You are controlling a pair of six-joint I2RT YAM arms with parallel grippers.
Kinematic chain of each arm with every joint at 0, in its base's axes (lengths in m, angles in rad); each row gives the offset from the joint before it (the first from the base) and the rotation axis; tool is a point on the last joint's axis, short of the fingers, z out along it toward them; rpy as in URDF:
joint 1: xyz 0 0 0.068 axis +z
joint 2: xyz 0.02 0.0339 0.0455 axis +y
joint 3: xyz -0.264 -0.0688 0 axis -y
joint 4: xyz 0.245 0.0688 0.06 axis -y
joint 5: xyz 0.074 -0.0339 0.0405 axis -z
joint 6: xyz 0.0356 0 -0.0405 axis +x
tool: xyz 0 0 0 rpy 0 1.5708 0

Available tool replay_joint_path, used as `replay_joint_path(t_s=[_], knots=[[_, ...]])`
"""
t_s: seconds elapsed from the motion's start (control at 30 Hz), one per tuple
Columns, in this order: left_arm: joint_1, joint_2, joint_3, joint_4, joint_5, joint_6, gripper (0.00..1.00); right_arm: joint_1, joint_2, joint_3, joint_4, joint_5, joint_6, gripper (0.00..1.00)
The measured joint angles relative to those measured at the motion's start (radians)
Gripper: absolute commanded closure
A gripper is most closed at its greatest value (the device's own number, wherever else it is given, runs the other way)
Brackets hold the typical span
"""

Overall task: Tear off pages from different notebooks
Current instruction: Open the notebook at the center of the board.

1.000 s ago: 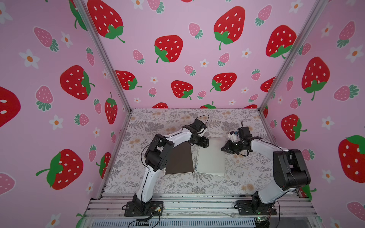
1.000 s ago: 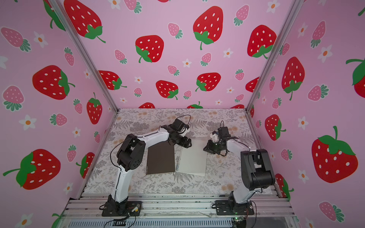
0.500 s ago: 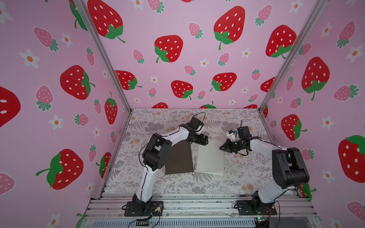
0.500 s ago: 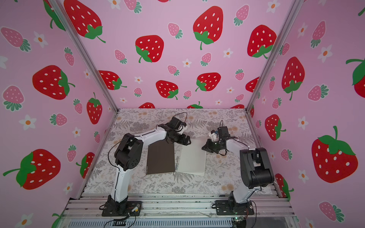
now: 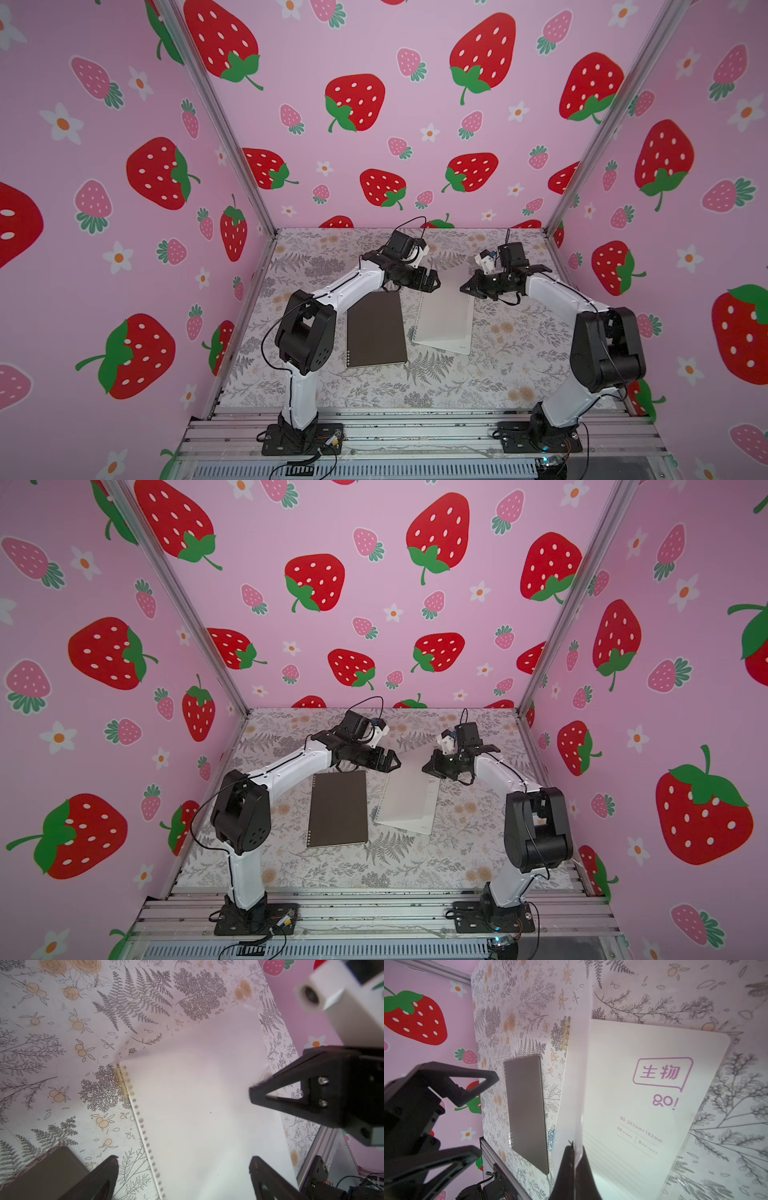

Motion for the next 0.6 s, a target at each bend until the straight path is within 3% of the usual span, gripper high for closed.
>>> replay_joint_path(t_s=[0.6], knots=[[-0.077,-0.032,0.06,-0.127,-0.005,0.037,0.0,0.156,0.241,0.447,-0.276,0.234,0.018,1.0]])
